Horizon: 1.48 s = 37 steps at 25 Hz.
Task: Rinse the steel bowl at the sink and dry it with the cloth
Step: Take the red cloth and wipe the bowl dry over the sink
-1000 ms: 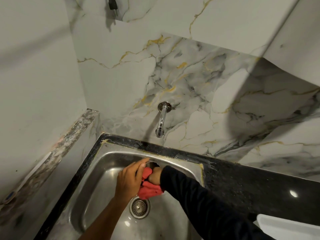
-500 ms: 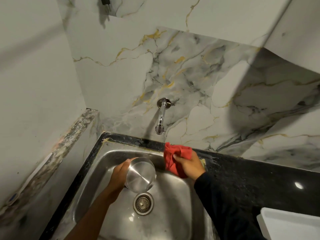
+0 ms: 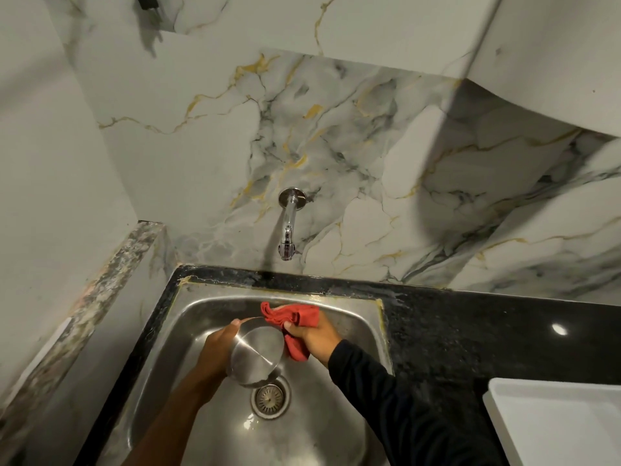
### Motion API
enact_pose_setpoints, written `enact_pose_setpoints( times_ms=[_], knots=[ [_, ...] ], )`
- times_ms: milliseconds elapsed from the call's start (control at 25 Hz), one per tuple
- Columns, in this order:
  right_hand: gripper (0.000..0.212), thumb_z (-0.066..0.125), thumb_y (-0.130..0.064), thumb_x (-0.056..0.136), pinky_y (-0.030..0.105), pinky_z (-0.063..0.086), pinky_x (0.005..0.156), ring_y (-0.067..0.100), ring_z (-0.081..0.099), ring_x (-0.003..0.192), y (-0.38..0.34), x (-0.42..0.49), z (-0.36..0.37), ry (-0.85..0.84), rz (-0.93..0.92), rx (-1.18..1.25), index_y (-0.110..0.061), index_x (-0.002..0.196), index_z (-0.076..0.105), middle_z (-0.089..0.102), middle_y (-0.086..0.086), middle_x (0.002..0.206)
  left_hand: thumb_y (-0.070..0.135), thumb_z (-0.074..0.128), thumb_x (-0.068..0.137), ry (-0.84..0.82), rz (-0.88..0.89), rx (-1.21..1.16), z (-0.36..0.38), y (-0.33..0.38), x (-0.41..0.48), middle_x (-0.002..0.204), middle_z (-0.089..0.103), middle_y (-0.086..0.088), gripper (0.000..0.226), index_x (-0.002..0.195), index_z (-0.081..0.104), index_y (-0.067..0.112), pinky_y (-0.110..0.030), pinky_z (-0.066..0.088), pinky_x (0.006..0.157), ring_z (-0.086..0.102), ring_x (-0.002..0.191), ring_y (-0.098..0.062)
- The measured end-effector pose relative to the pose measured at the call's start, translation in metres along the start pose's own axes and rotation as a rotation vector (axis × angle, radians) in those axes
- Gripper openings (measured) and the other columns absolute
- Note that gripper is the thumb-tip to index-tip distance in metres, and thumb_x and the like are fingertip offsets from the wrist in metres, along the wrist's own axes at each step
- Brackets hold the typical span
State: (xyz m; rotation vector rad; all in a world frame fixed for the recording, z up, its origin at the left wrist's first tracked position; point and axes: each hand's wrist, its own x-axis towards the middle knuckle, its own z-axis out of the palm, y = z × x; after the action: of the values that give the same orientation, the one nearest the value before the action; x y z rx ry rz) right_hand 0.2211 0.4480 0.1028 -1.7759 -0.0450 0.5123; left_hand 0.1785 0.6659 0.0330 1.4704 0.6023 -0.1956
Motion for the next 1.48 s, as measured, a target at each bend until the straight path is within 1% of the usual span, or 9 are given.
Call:
enact_pose_setpoints(
  times_ms=[360, 480, 640, 760, 1040, 1160, 1240, 1360, 1480],
  knots=[
    [0.044, 0.065, -0.003, 0.101, 0.010, 0.060, 0.077, -0.003, 0.077, 0.083, 0.014, -0.010, -0.009, 0.158, 0.052, 0.110, -0.041, 0.085, 0.082, 0.083, -0.023, 0.085, 0.043, 0.057, 0.103, 0.274, -0.162, -0.464, 0.017, -0.013, 0.000, 0.122, 0.068, -0.018, 0.047, 0.128, 0.063, 0.004, -0.043, 0.061, 0.072, 0.069, 0.098, -0.033],
    [0.040, 0.050, 0.010, 0.103, 0.008, 0.058, 0.087, -0.002, 0.076, 0.097, 0.010, -0.002, 0.015, 0.165, -0.009, 0.169, -0.014, 0.123, 0.075, 0.080, -0.017, 0.109, 0.041, 0.058, 0.102, 0.398, -0.173, -0.481, 0.047, -0.011, -0.003, 0.116, 0.071, -0.017, 0.040, 0.125, 0.066, 0.010, -0.033, 0.062, 0.055, 0.071, 0.096, -0.031],
    [0.051, 0.043, 0.013, 0.100, 0.032, 0.046, 0.119, 0.020, 0.062, 0.132, 0.027, -0.013, 0.048, 0.156, -0.015, 0.386, -0.002, 0.148, 0.051, 0.064, 0.005, 0.142, 0.050, 0.049, 0.100, 0.685, -0.209, -0.596, 0.075, -0.010, -0.012, 0.137, 0.070, -0.021, 0.056, 0.139, 0.067, 0.014, -0.054, 0.061, 0.098, 0.069, 0.120, -0.042],
    [0.044, 0.043, 0.015, 0.103, 0.041, 0.046, 0.122, 0.020, 0.070, 0.126, 0.037, -0.016, 0.044, 0.138, 0.053, 0.503, -0.006, 0.135, 0.065, 0.071, 0.007, 0.137, 0.052, 0.049, 0.100, 0.782, -0.179, -0.659, 0.077, -0.006, -0.017, 0.135, 0.071, -0.019, 0.055, 0.135, 0.070, 0.015, -0.051, 0.060, 0.099, 0.070, 0.118, -0.037],
    [0.043, 0.051, 0.008, 0.105, 0.027, 0.038, 0.126, 0.007, 0.055, 0.141, 0.050, -0.019, 0.062, 0.342, -0.016, 0.365, 0.000, 0.146, 0.059, 0.056, 0.002, 0.155, 0.031, 0.060, 0.101, 0.725, -0.041, -0.726, 0.113, -0.001, -0.036, 0.138, 0.071, -0.010, 0.040, 0.138, 0.071, 0.021, -0.034, 0.056, 0.085, 0.068, 0.110, -0.025],
    [0.038, 0.055, -0.001, 0.106, 0.001, 0.048, 0.099, -0.019, 0.065, 0.112, 0.042, -0.035, 0.064, 0.333, 0.041, 0.400, -0.020, 0.135, 0.071, 0.068, -0.014, 0.137, 0.031, 0.061, 0.101, 0.747, -0.008, -0.746, 0.115, -0.005, -0.039, 0.143, 0.067, -0.008, 0.041, 0.140, 0.068, 0.024, -0.037, 0.057, 0.091, 0.066, 0.114, -0.026],
    [0.043, 0.055, 0.001, 0.105, 0.008, 0.054, 0.096, -0.009, 0.071, 0.109, 0.040, -0.050, 0.054, 0.283, 0.119, 0.437, -0.032, 0.116, 0.079, 0.077, -0.019, 0.119, 0.033, 0.065, 0.099, 0.727, -0.007, -0.749, 0.116, -0.011, -0.040, 0.143, 0.066, -0.004, 0.041, 0.140, 0.068, 0.028, -0.040, 0.059, 0.094, 0.066, 0.117, -0.026],
    [0.035, 0.055, 0.010, 0.101, 0.040, 0.055, 0.113, 0.031, 0.070, 0.124, 0.051, -0.074, 0.020, 0.190, 0.190, 0.495, -0.005, 0.125, 0.076, 0.076, 0.016, 0.128, 0.030, 0.068, 0.096, 0.685, 0.009, -0.738, 0.122, -0.021, -0.043, 0.135, 0.071, 0.000, 0.041, 0.137, 0.071, 0.026, -0.043, 0.065, 0.087, 0.069, 0.120, -0.029],
    [0.030, 0.061, 0.013, 0.095, 0.049, 0.057, 0.109, 0.038, 0.075, 0.112, 0.075, -0.122, -0.025, 0.268, 0.302, 0.686, -0.002, 0.115, 0.079, 0.079, 0.022, 0.116, 0.031, 0.063, 0.095, 0.540, -0.008, -0.736, 0.137, -0.030, -0.065, 0.127, 0.077, -0.001, 0.034, 0.126, 0.074, 0.036, -0.040, 0.068, 0.059, 0.073, 0.111, -0.035]
  ],
)
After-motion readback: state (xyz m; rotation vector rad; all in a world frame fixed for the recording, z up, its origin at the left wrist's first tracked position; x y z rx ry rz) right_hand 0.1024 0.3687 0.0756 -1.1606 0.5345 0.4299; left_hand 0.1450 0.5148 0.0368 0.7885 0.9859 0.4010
